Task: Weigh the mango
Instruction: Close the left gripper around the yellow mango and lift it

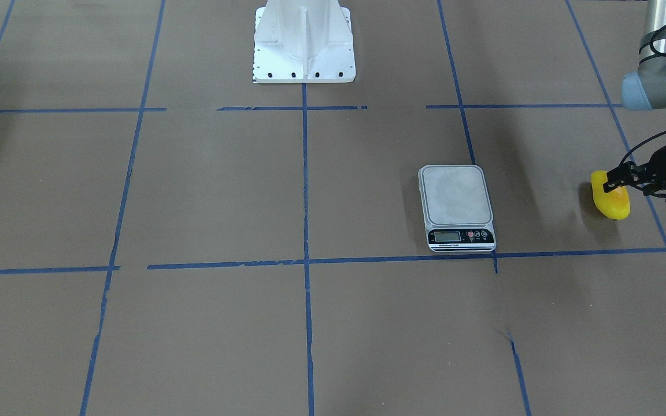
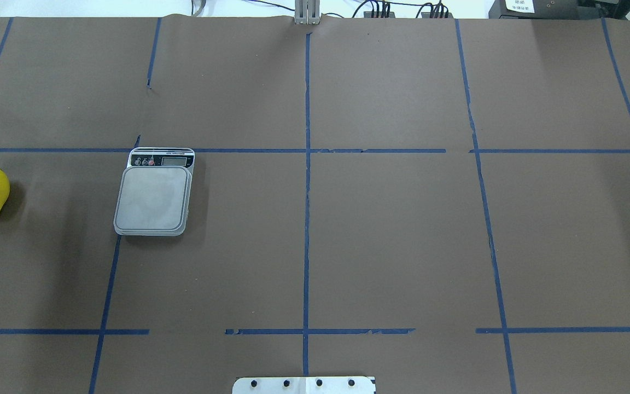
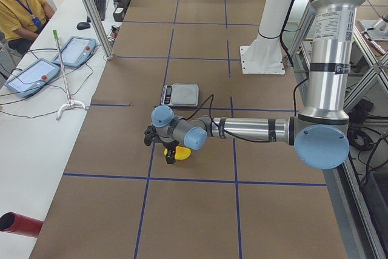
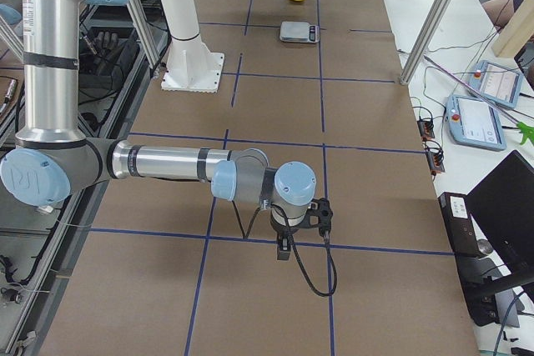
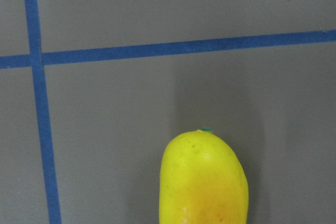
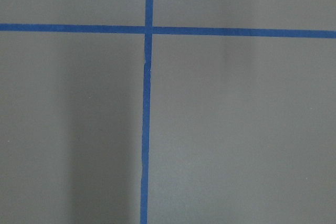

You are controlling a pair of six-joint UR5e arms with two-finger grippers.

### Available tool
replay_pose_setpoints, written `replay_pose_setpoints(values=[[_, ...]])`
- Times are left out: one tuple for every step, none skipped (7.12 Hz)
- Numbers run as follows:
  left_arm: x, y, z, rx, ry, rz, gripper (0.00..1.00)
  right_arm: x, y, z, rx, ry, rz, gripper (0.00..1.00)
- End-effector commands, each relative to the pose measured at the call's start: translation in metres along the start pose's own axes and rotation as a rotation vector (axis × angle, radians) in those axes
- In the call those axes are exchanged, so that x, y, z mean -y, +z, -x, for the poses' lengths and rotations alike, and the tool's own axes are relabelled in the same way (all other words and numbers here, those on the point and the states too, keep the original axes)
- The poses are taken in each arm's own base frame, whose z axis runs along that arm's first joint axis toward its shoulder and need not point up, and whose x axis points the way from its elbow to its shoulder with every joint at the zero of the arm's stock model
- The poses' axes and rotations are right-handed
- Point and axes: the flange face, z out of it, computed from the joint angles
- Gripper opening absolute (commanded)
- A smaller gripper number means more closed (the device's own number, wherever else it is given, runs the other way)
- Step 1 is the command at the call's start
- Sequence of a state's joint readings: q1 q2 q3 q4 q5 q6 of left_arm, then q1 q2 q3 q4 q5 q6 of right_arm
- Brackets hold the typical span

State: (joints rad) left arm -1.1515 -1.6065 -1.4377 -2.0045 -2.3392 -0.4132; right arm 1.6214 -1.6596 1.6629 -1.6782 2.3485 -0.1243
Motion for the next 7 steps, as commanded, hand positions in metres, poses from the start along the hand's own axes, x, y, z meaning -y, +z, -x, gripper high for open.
replay_pose_setpoints(values=[[0.006,0.015,-0.009,-0.002,0.024,0.013,0.99,0.000,0.000,0.000,0.000,0.000,0.000,1.00],[0.005,0.019,-0.013,-0.001,0.034,0.022,0.52,0.000,0.000,0.000,0.000,0.000,0.000,1.00],[0.006,0.019,-0.015,0.023,0.041,0.010,0.01,0.000,0.000,0.000,0.000,0.000,0.000,1.00],[0.008,0.013,-0.020,0.032,0.041,-0.007,0.00,0.000,0.000,0.000,0.000,0.000,0.000,1.00],[0.011,-0.020,-0.056,0.000,0.032,-0.064,0.00,0.001,0.000,0.000,0.000,-0.001,-0.001,1.00],[0.018,-0.048,-0.090,-0.040,-0.076,-0.115,0.00,0.001,0.000,0.000,0.000,-0.001,-0.001,1.00],[0.032,-0.076,-0.129,-0.085,-0.129,-0.164,0.00,0.000,0.000,0.000,0.000,0.000,0.000,1.00]])
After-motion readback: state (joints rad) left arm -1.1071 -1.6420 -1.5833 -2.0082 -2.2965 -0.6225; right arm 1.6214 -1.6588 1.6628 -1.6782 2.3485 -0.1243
